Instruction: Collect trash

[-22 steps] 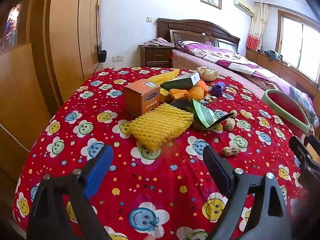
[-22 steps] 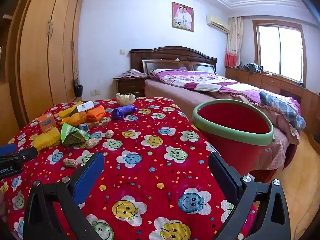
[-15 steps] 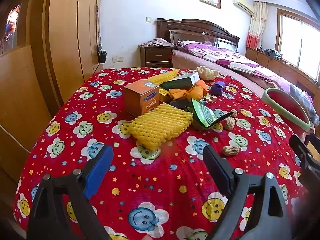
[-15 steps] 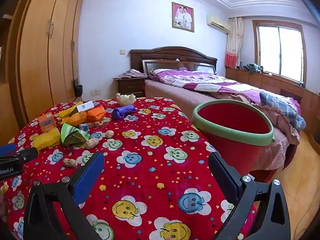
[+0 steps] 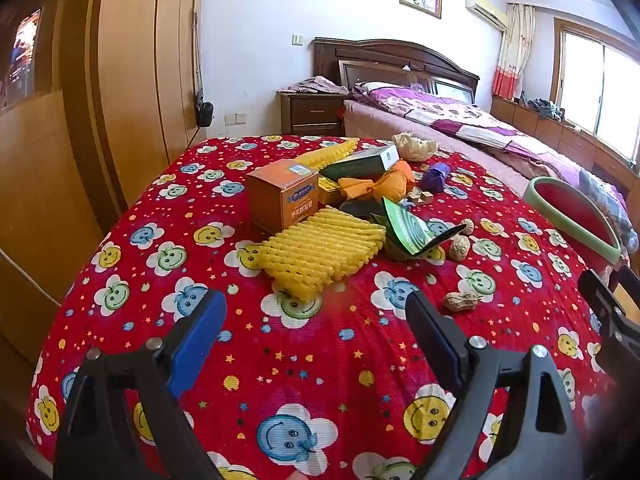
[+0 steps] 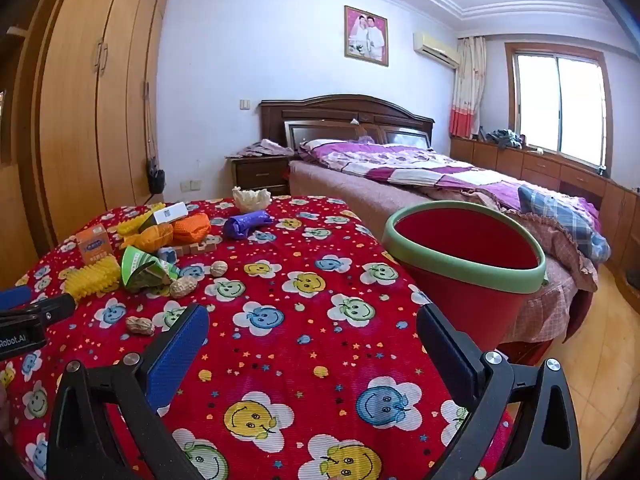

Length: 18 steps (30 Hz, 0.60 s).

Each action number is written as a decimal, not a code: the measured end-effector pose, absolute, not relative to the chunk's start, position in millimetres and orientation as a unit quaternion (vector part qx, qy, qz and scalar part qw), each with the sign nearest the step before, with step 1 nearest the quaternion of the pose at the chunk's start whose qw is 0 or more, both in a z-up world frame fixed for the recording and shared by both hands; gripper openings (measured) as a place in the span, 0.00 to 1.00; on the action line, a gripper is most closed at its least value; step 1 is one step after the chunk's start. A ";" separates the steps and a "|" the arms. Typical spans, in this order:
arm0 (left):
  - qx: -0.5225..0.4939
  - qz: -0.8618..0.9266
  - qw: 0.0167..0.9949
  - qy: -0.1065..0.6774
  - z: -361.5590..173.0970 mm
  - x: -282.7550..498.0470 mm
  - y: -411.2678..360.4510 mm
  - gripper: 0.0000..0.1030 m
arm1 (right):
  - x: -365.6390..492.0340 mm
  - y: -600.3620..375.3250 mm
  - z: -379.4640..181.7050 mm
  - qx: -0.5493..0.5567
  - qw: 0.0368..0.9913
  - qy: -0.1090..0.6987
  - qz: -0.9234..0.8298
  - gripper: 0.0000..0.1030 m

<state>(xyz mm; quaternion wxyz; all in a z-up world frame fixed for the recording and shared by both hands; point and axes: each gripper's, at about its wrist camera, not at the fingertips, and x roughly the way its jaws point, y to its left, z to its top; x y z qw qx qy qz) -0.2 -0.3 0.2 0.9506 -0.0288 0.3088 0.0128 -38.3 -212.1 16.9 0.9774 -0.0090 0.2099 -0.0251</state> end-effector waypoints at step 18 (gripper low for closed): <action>-0.030 0.012 0.950 0.309 0.2 -0.3 -0.1 0.88 | -39.5 -212.0 18.2 -0.010 0.978 0.209 -0.025 1.00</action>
